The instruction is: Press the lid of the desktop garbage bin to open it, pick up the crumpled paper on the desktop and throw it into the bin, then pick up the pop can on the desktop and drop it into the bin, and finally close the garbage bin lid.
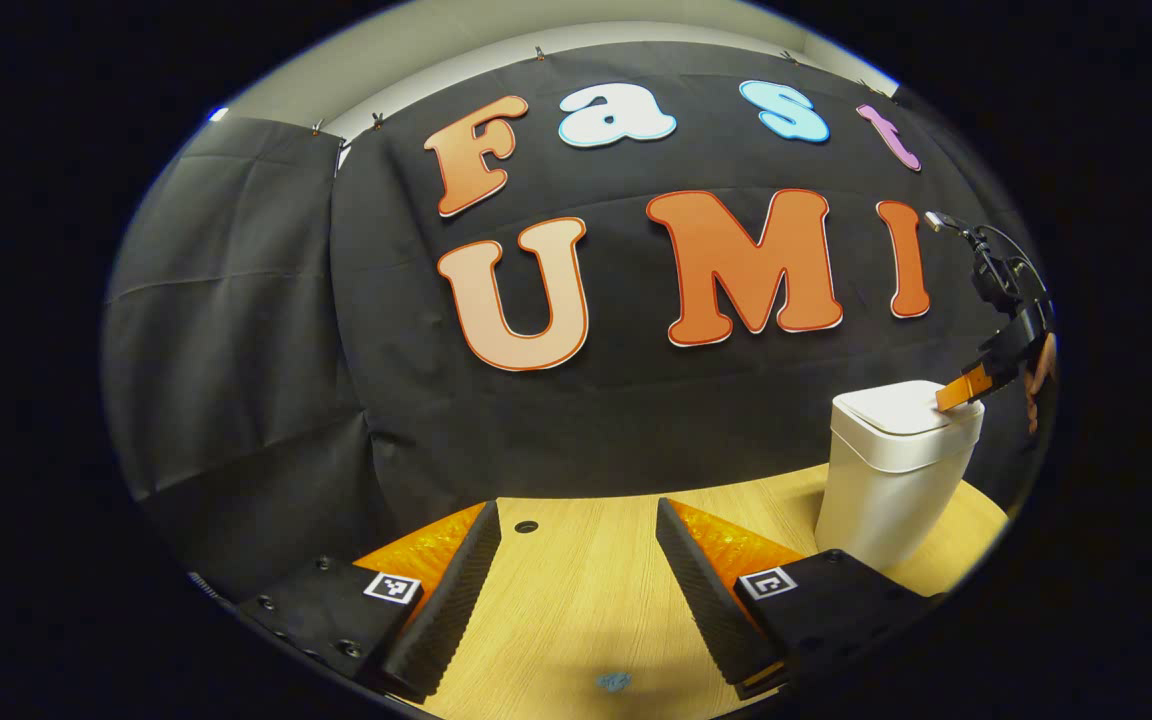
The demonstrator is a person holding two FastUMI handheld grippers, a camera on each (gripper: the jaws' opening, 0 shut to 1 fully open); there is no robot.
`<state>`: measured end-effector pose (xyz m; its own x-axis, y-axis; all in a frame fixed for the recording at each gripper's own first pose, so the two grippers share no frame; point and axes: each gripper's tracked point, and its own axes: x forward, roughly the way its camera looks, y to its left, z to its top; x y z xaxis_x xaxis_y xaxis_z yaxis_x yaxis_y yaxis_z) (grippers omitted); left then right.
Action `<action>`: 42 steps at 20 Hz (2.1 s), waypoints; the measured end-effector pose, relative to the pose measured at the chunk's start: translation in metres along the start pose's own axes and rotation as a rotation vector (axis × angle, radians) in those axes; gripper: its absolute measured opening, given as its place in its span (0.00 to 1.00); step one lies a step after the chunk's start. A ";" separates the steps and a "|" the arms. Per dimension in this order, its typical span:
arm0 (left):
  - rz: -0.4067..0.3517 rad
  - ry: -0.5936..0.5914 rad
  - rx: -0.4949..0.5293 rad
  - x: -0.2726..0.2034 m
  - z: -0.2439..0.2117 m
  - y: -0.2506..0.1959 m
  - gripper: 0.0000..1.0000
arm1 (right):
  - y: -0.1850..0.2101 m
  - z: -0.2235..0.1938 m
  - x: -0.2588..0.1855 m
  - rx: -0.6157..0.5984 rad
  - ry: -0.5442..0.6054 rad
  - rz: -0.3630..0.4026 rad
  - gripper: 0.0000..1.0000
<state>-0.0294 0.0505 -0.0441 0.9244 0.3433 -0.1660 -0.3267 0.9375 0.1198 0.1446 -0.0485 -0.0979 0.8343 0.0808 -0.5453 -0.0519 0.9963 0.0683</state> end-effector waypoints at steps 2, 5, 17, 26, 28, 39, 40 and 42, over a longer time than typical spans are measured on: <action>0.003 0.011 0.001 -0.002 -0.004 0.002 1.00 | 0.001 0.004 -0.003 -0.027 -0.031 0.000 0.01; -0.003 0.014 0.005 -0.002 -0.004 0.000 1.00 | 0.005 0.027 -0.018 -0.050 -0.137 0.017 0.01; -0.048 0.017 -0.001 -0.006 -0.003 -0.013 1.00 | 0.013 0.054 -0.062 -0.087 -0.368 0.054 0.01; -0.076 0.053 -0.006 -0.005 -0.013 -0.028 1.00 | 0.039 0.015 -0.075 -0.139 -0.369 0.134 0.01; -0.085 0.068 -0.008 -0.004 -0.017 -0.033 1.00 | 0.044 0.005 -0.075 -0.137 -0.349 0.157 0.02; -0.168 0.299 0.000 0.012 -0.079 -0.059 1.00 | 0.057 -0.059 -0.076 -0.133 -0.222 0.200 0.33; -0.179 0.320 0.002 0.013 -0.085 -0.063 1.00 | 0.058 -0.063 -0.077 -0.131 -0.219 0.201 0.34; -0.204 0.366 0.002 0.008 -0.101 -0.068 0.97 | 0.058 -0.070 -0.080 -0.130 -0.212 0.197 0.45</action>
<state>-0.0196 -0.0047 -0.1529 0.8391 0.1487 -0.5232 -0.1435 0.9883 0.0506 0.0365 0.0045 -0.1084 0.8962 0.2783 -0.3454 -0.2821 0.9585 0.0401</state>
